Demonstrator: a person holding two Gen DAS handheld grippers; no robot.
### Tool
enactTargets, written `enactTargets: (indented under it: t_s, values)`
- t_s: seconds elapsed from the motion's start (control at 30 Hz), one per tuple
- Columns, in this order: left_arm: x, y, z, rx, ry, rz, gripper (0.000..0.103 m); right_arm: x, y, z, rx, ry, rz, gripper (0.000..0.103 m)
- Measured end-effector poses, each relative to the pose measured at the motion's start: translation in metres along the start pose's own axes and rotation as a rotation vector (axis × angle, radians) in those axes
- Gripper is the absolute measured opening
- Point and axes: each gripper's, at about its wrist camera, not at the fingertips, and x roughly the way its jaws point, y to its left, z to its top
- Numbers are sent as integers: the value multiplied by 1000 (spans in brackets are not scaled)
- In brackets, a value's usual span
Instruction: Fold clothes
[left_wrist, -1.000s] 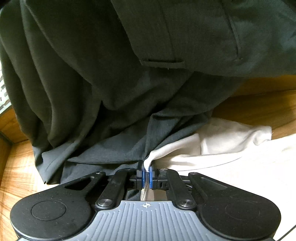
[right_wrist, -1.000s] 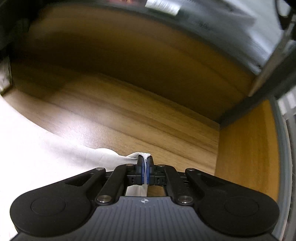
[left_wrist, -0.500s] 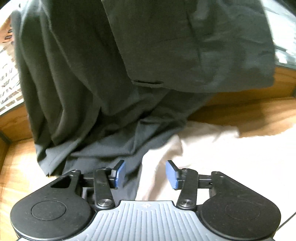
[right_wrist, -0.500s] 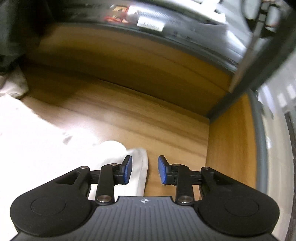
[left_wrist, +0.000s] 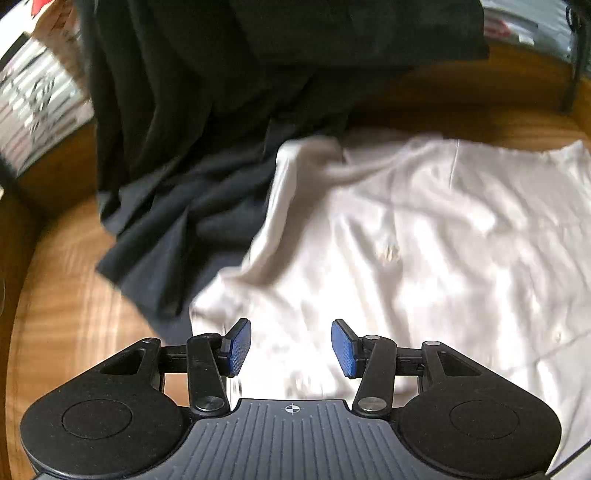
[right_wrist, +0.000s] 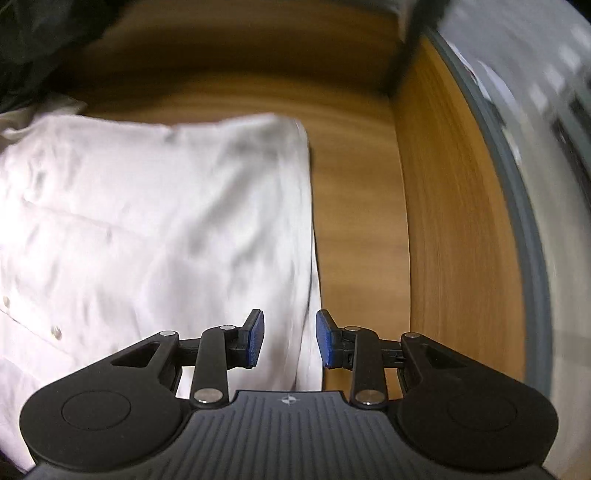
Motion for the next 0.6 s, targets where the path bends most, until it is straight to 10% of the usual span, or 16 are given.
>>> enactTargets:
  t_s: [0.23,0.4,0.6]
  values:
    - [-3,2,-18,-15,54,7,51,17,0,-40,115,44,13,34]
    - [-2,7,-17,-37,60,12,51,17,0,-40,154,32,26,1]
    - [0,13,-15,-54,62,-10,51,-2,-2,-28,76,-68,-107,2]
